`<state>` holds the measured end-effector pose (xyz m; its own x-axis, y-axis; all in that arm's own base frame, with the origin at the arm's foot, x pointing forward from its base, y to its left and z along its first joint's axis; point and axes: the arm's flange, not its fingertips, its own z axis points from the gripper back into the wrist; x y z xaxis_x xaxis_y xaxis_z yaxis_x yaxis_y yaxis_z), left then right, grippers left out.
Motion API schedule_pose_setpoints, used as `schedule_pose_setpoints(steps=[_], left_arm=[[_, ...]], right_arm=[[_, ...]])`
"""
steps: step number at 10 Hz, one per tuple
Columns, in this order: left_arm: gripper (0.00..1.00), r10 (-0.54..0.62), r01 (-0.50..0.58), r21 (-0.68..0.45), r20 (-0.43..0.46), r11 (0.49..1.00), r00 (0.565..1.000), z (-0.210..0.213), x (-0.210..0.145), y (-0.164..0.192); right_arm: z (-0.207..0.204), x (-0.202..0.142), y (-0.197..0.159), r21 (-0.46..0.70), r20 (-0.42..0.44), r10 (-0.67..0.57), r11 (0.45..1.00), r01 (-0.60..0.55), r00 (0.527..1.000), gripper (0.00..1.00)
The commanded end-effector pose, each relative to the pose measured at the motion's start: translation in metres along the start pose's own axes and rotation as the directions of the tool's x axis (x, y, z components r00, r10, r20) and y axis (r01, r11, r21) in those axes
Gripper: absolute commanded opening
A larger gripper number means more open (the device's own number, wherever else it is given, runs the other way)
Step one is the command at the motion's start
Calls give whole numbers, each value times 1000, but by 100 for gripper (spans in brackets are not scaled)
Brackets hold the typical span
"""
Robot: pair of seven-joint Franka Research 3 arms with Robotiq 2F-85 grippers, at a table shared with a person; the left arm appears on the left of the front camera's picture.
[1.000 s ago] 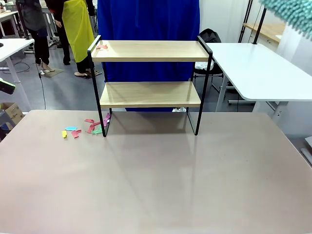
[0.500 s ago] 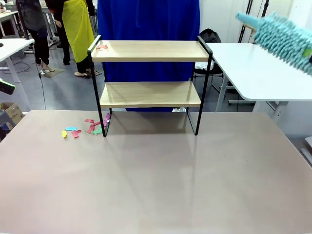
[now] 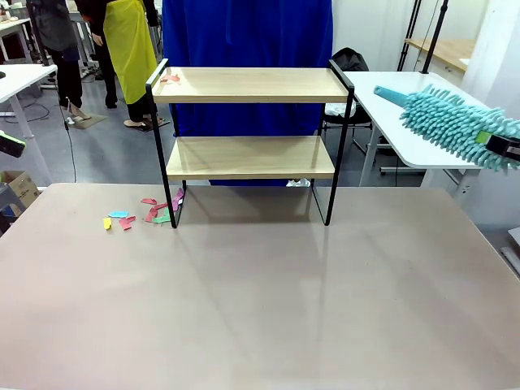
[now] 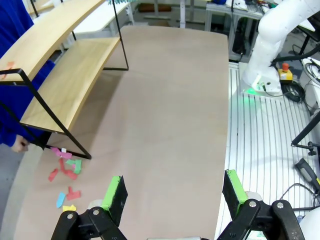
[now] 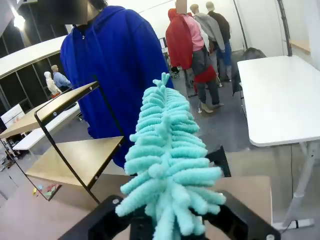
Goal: Clean the shelf.
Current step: Hand the Duster back to the human.
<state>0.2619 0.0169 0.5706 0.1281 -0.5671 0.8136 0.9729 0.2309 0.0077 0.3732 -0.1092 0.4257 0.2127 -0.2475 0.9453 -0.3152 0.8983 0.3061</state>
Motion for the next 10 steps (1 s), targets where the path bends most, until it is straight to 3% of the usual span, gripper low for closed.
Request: schedule_pose_setpoints(steps=[1,10], left_arm=[[100,-19,19,-9,28,1000,999,0,3,2],[100,-19,19,-9,28,1000,999,0,3,2]], right_arm=[[5,6,1,-30,1,18,999,-18,1000,17],[5,6,1,-30,1,18,999,-18,1000,17]])
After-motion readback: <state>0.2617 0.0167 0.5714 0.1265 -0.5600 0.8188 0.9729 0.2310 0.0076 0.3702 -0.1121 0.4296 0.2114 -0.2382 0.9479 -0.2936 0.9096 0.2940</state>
